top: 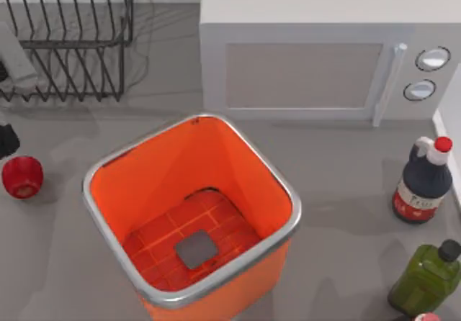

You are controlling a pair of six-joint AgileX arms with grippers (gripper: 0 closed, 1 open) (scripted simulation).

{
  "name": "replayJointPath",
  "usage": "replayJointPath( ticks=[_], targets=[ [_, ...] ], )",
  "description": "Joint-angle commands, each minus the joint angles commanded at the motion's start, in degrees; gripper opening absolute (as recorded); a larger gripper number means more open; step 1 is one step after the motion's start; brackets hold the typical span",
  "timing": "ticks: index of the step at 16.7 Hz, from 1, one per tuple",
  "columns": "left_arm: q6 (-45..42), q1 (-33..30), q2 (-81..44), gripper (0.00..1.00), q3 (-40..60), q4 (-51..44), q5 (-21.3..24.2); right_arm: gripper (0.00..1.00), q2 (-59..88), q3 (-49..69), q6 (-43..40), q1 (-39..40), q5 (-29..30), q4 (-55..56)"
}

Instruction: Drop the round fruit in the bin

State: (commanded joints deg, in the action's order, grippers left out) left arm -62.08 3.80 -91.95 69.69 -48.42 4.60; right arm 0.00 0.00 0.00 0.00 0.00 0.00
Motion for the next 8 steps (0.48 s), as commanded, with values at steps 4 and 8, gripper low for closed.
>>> replayJointPath(
  ticks=[4,8],
  targets=[
    [-9.89,0.26,-13.89,1.00,8.67,-8.48,0.10,1.00,0.00,0.00,0.00,0.00,0.00,0.00],
    [-13.72,0.25,-18.92,1.00,11.46,-12.15,0.13,1.00,0.00,0.00,0.00,0.00,0.00,0.00]
  ],
)
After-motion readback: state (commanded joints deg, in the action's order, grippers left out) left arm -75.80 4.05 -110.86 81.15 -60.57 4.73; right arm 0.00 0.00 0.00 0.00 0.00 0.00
